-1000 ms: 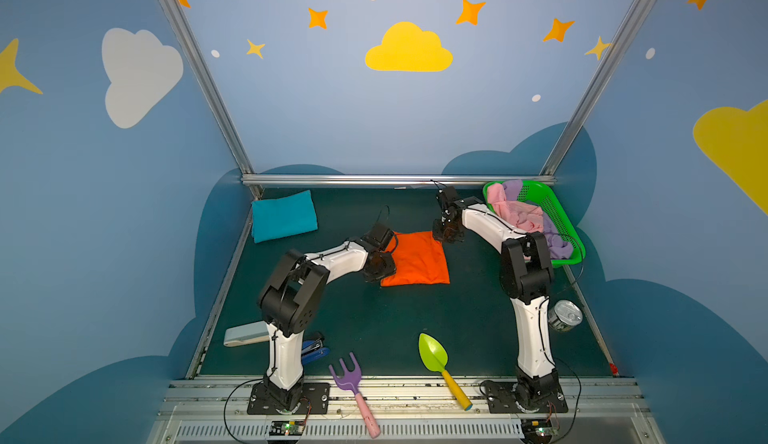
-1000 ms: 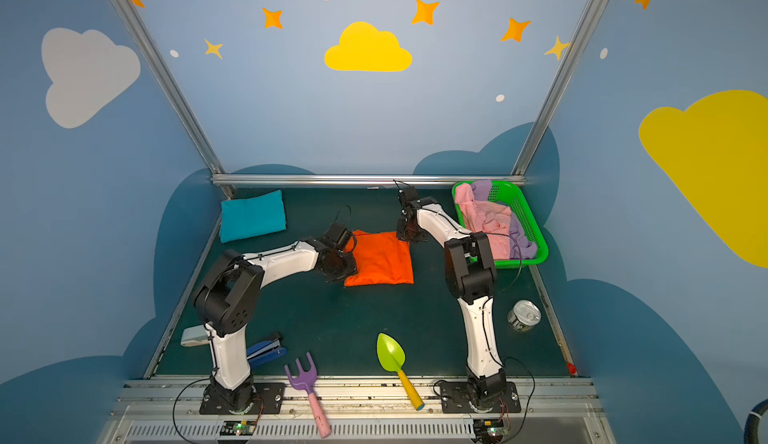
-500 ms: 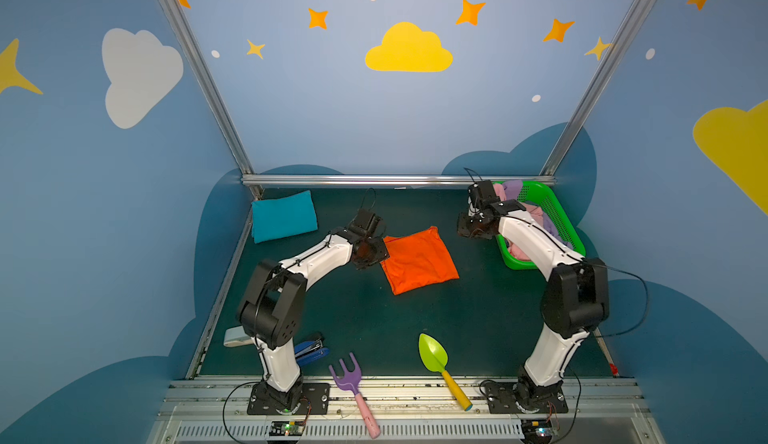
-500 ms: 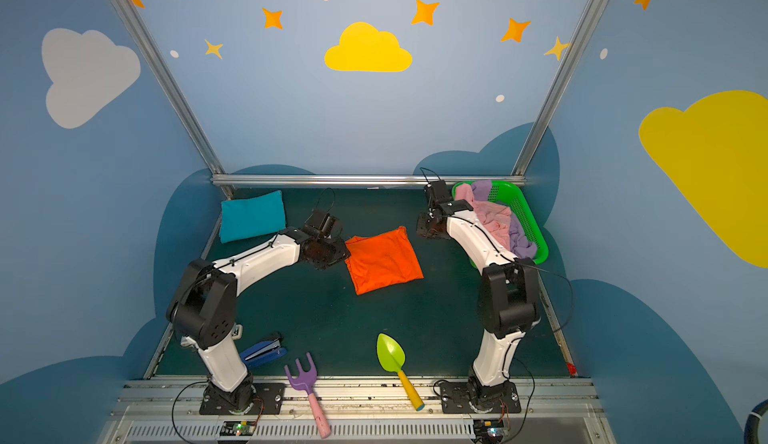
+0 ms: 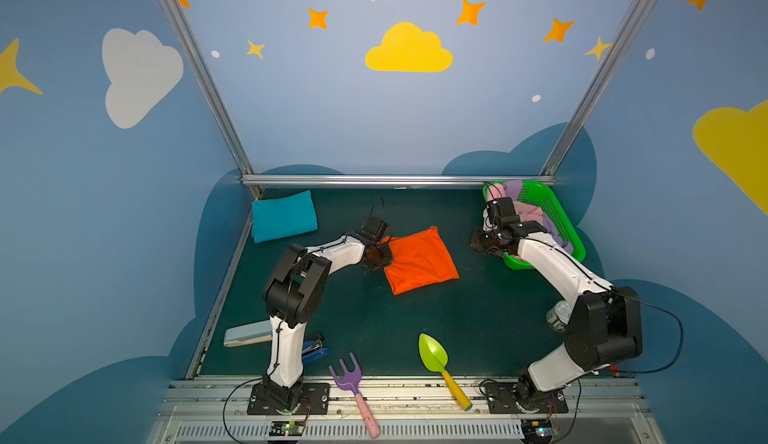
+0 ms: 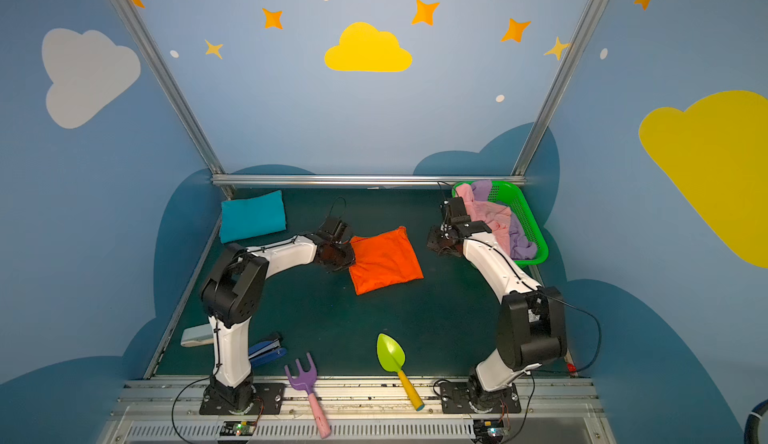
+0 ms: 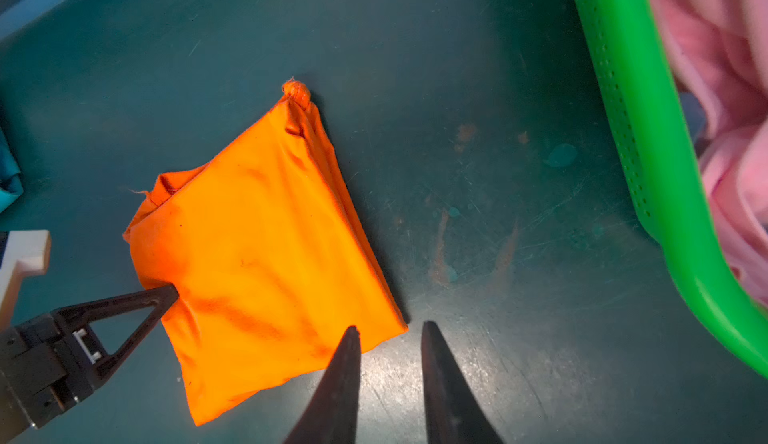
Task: Fold and stack the t-shirts
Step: 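Carry the orange shirt with the left gripper onto the folded teal shirt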
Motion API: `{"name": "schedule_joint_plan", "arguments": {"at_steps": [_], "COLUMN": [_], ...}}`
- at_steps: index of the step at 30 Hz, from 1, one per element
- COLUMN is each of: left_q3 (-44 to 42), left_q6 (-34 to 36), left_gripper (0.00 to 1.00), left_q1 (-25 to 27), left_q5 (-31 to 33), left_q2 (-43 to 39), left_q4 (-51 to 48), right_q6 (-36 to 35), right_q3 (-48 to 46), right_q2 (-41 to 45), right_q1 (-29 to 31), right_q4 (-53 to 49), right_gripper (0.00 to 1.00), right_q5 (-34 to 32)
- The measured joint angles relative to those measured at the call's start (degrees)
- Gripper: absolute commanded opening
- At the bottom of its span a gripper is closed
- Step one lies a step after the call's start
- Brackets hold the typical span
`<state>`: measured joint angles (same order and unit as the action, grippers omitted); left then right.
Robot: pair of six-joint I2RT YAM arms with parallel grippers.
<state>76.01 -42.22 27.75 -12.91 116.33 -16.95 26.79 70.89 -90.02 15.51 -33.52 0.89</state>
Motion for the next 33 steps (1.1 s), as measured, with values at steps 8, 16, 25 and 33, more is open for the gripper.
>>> {"name": "schedule_joint_plan", "arguments": {"at_steps": [8,16,25,33], "left_q3": [10.2,34.3,74.5,77.2], "left_q6": [1.6,10.1,18.2,19.8], "left_gripper": [0.04,0.04,0.04,0.04], "left_q1": [-2.3,-14.6,-25.7,-31.5], "left_q5": [-2.8,-3.5,-3.3,-3.9], "left_q2": [6.4,14.6,33.0,34.7], "left_q4": [-2.8,-18.4,-37.3,-41.9], "right_q6": [1.5,4.8,7.0,8.2], "right_q3": [-3.1,-9.9,-9.0,-7.8], "right_q2": [0.8,1.3,-3.0,-8.6], "right_q1": [-0.5,-0.1,2.3,3.7], "right_q4": [1.4,4.3,6.5,7.1], "right_gripper": [0.26,0.27,0.24,0.21], "right_q5": [2.3,6.8,9.8,12.1]}}
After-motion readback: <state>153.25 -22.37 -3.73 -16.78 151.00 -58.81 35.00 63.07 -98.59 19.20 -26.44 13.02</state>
